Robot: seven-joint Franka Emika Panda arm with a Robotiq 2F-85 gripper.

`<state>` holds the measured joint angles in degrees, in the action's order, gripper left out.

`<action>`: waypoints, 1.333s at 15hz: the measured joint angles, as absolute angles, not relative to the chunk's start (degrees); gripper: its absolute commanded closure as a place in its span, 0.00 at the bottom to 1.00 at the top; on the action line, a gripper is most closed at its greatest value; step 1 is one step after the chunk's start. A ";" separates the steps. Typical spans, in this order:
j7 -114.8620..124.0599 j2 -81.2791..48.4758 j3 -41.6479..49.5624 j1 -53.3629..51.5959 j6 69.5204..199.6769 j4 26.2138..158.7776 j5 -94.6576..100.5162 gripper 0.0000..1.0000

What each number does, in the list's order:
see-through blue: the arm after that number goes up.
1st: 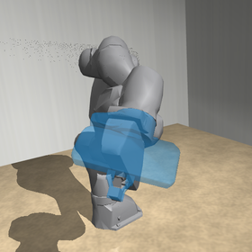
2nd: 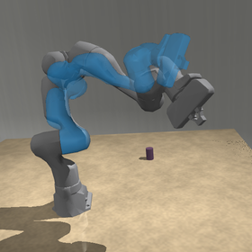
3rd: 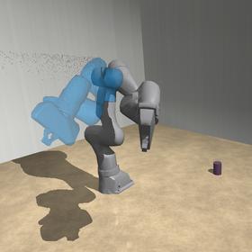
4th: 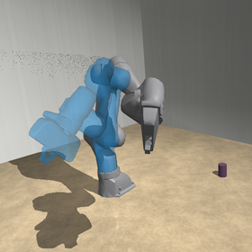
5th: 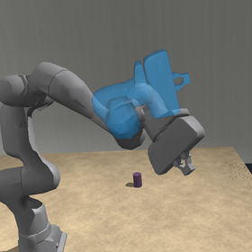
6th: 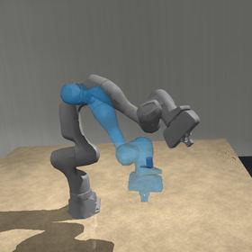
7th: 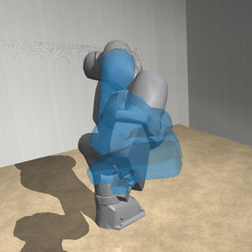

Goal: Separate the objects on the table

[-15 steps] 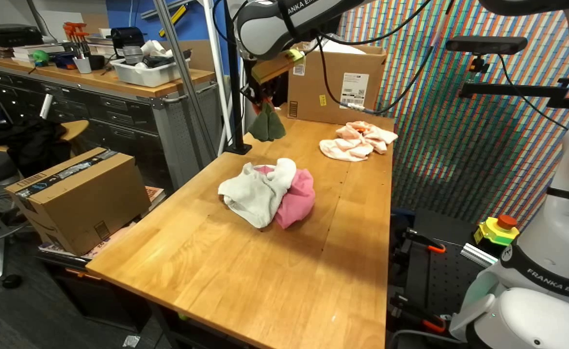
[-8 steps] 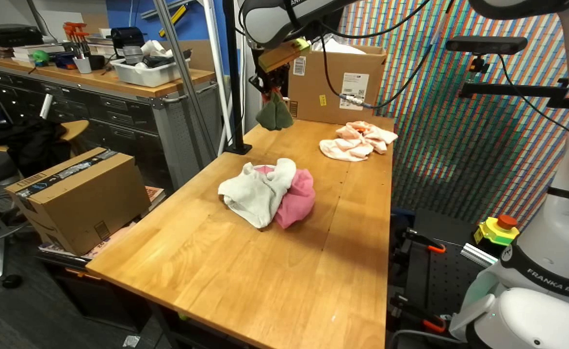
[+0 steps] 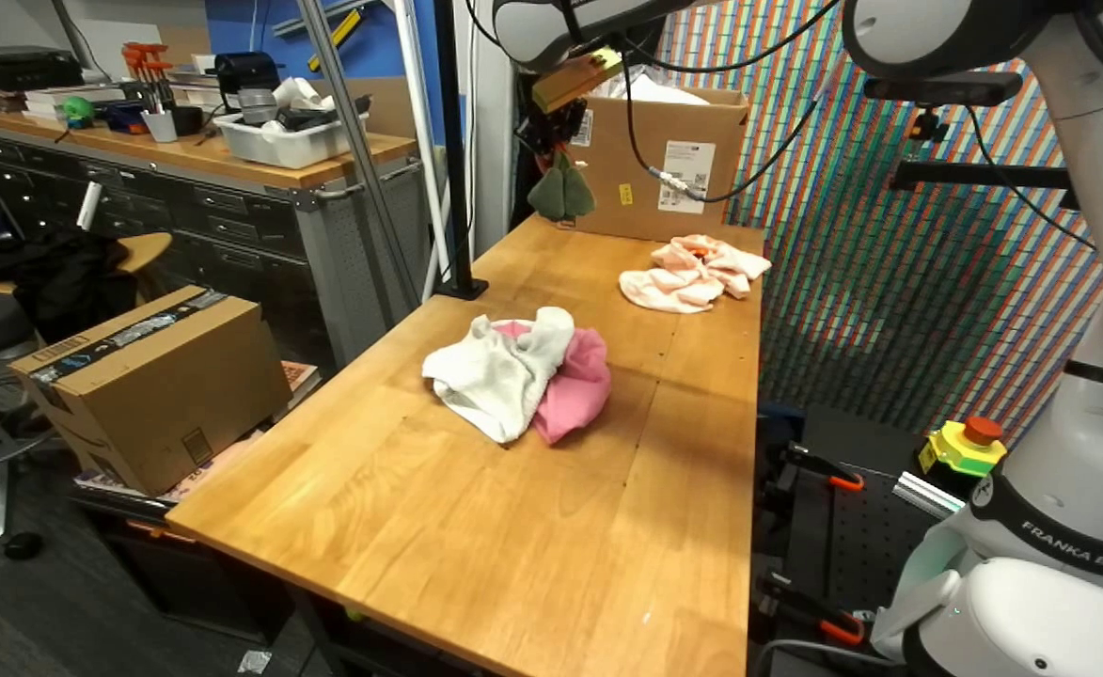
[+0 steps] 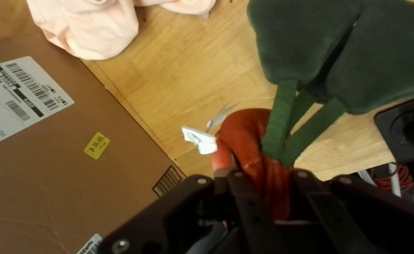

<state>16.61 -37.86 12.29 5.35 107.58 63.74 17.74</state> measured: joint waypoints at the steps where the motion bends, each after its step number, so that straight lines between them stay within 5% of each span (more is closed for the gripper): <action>1: 15.54 -39.17 12.32 6.32 106.88 61.43 17.73 0.93; 10: 13.63 -50.07 11.88 12.22 106.21 44.81 11.22 0.94; 11: 13.63 -50.97 11.65 12.66 106.19 43.59 10.11 0.56; 13: 13.60 -52.53 11.04 13.40 105.90 41.53 8.34 0.49; 19: 12.28 -54.15 9.53 13.90 103.59 39.43 7.64 0.02; 20: 11.96 -54.15 9.39 13.90 103.08 39.26 7.64 0.00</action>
<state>11.96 -54.15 9.39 13.90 103.08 39.26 7.64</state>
